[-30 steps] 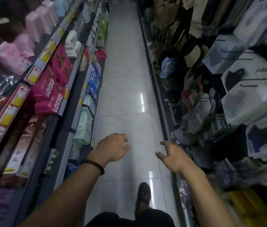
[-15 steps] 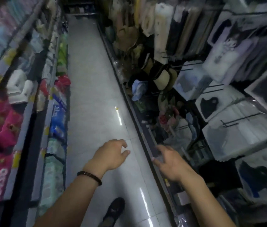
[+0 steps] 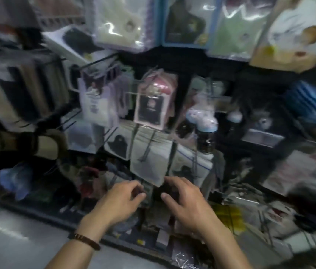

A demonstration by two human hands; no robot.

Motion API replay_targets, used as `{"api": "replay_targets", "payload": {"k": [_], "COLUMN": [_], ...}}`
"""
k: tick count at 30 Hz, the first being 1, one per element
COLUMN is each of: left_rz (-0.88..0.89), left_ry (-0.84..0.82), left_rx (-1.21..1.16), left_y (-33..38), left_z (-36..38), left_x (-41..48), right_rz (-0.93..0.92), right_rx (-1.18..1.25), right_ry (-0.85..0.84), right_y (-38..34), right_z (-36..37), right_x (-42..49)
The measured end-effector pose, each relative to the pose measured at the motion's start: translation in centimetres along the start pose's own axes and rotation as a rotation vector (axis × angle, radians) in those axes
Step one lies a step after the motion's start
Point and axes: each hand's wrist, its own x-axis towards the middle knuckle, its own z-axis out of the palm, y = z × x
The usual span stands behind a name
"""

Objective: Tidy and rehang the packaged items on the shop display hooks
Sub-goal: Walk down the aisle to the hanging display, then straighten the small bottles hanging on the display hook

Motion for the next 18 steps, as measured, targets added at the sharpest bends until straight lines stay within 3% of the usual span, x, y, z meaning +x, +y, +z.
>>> {"api": "replay_targets", "payload": {"k": [6, 10, 14, 18], "left_rz": [0.260, 0.346, 0.310, 0.277], "left_ry": [0.036, 0.286, 0.472, 0.331], "left_rx": [-0.219, -0.317, -0.278, -0.377], "left_y": [8.2, 12.1, 13.8, 15.3], "left_z": [0.7, -0.4, -2.6, -3.7], "left_x": [4.0, 6.3, 9.5, 12.2], "right_rz": [0.144, 0.163, 0.100, 0.071], "right_rx": [0.146, 0.232, 0.208, 0.356], "right_ry": [0.381, 0.541, 0.613, 0.526], "right_y": [2.2, 2.7, 2.5, 2.8], "right_z": [-4.9, -7.6, -9.2, -10.3], "right_x": [-4.5, -3.3, 1.1, 4.6]}}
